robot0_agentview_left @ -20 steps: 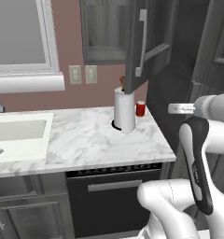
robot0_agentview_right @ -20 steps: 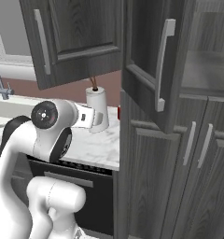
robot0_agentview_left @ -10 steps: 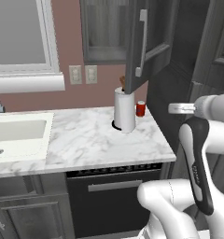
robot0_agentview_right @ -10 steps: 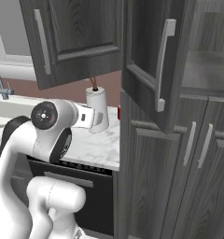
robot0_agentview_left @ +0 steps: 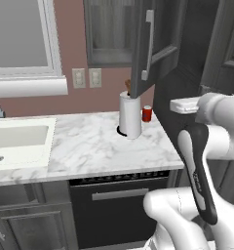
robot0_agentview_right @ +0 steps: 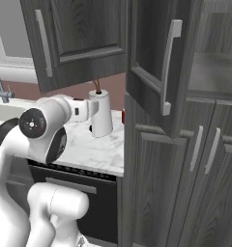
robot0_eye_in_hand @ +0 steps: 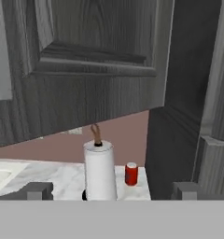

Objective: Close all open cabinet doors.

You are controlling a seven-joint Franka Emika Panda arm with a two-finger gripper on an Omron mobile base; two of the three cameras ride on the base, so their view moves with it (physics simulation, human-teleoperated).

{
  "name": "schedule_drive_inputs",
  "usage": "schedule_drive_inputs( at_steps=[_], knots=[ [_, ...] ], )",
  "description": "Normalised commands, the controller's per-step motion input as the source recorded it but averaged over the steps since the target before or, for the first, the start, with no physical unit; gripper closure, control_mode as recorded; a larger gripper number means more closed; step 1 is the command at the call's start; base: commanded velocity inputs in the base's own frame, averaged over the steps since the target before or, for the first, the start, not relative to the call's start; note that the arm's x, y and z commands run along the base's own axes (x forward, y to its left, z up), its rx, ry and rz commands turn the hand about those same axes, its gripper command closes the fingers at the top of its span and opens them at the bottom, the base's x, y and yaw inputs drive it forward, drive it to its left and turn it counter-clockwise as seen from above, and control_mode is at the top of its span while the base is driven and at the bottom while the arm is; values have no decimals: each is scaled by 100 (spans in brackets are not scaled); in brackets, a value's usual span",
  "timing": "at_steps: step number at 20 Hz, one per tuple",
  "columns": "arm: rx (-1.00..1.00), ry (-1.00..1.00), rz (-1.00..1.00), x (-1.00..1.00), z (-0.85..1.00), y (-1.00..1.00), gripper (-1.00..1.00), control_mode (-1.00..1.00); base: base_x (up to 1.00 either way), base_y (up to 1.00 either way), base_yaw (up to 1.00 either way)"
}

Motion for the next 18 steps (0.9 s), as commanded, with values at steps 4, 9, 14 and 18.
schedule_drive_inputs(
  at_steps=[4, 9, 14, 18],
  knots=[
    [-16, -14, 9, 40, 70, 21, -100, -100, 0, 0, 0],
    [-11, -4, 14, 51, 68, -4, -100, -100, 0, 0, 0],
    [-3, 0, 23, 49, 31, -13, -100, -100, 0, 0, 0],
    [0, 0, 16, 51, 2, 1, -100, -100, 0, 0, 0]
  ],
)
